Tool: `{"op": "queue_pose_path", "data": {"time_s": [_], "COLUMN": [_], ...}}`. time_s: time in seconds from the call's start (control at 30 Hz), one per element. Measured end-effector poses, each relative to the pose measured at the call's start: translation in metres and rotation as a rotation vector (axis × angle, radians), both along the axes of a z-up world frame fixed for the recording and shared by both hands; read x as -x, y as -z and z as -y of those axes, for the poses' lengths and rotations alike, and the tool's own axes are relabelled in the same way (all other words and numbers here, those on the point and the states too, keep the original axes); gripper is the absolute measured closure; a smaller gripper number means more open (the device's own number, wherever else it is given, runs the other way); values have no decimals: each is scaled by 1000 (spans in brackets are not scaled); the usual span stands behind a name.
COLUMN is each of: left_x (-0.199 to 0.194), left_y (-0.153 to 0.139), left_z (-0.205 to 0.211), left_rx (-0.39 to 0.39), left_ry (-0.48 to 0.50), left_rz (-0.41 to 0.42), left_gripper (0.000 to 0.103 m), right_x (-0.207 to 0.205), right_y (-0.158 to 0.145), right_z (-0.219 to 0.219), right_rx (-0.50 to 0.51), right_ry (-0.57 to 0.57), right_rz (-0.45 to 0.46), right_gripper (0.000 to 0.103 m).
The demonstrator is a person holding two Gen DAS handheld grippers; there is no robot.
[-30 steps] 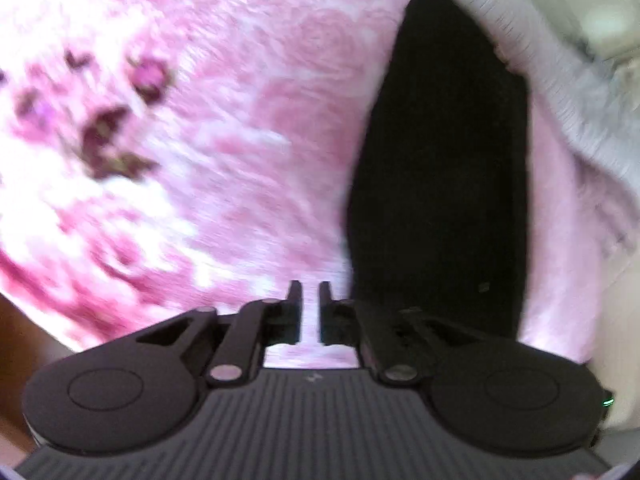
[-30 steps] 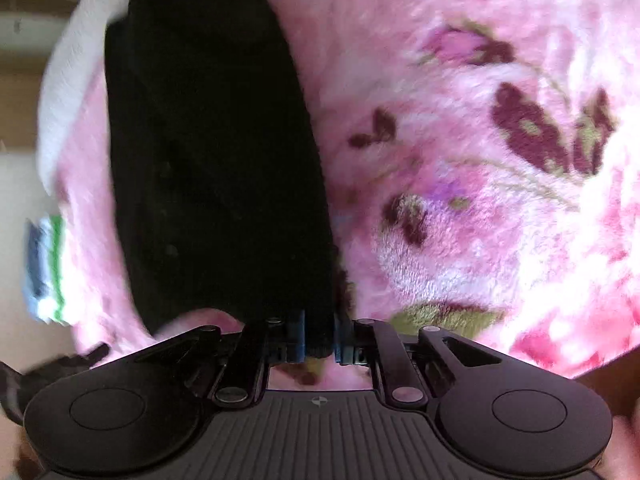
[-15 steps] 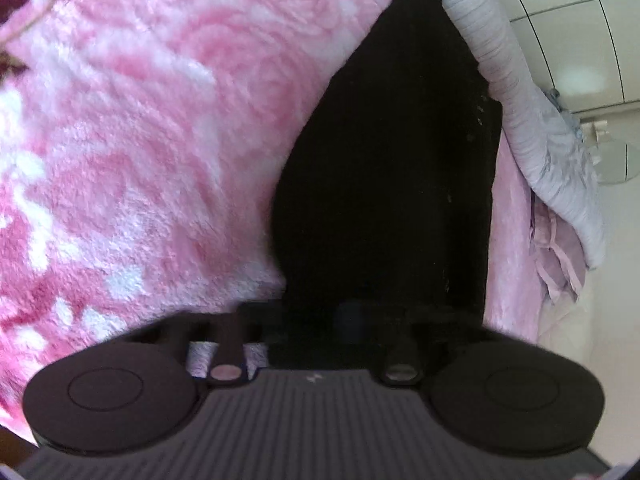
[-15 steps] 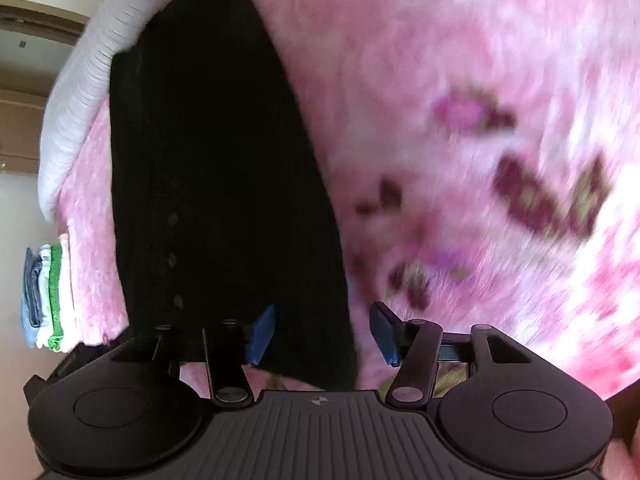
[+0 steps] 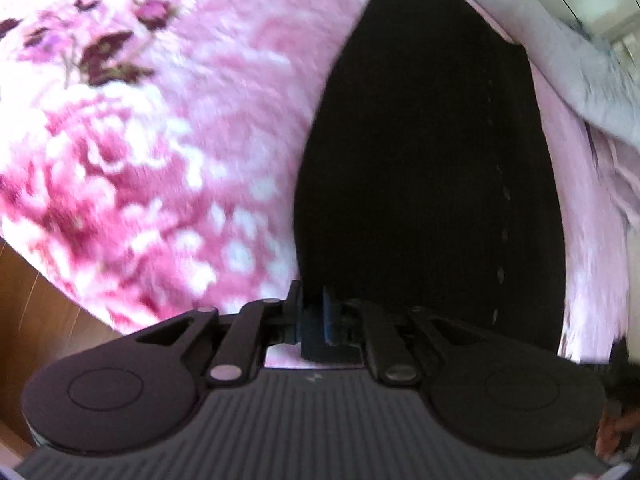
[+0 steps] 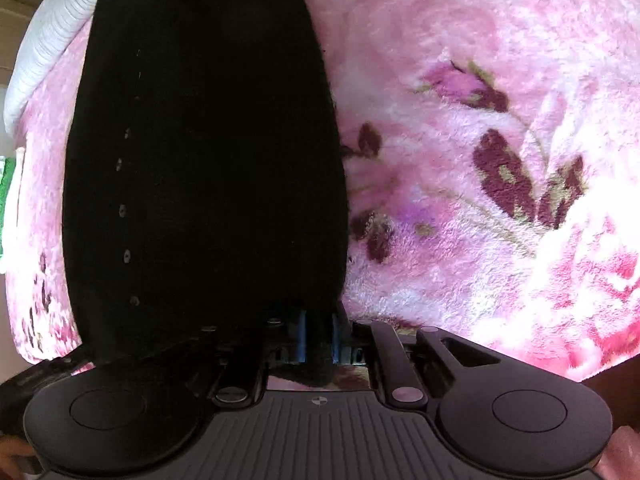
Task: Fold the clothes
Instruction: 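Drag the black garment with both grippers toward the white pillow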
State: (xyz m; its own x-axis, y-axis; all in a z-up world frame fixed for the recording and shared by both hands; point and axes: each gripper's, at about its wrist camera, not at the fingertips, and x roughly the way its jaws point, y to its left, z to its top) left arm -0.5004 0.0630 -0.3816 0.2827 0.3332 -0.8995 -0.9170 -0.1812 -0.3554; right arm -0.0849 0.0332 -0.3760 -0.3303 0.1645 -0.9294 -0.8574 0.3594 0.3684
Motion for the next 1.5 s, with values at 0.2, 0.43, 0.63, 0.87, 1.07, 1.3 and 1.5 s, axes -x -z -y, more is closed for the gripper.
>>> {"op": "queue_pose_path", "data": {"time_s": [0.2,0.43,0.63,0.87,1.07,1.3,1.5], "left_x": [10,-58,-65,-73,-123,-143,-162], "left_y": [-46,-10,-1,-32,-15,1,7], "left_z": [-30,-75,-68,-151,-245,-350,-437], "left_rx": [-172,-176,-31,-163,-231,-264,-250], "left_ry": [30,260,348,325,464,506,536], "left_rz": [-88,-90,-170,-150,-172,-203,-197], "left_gripper": [92,88,89,85,75,76,76], "right_x": [0,38,24,-14,-14,-22,-19], "right_y": [-31,-34,-11,-35,-28,-8,-2], "right_z": [-24,-72,-65,-136,-245,-354,-426], "right_rx": [-74,-322,-162,-253,-416,-436,-501], "right_ry": [-95,-336,-420,-329,-387,-437,-473], "right_rz": [160,350,412,354,271,329,289], "right_gripper": [71,71,71,71,71,71,71]}}
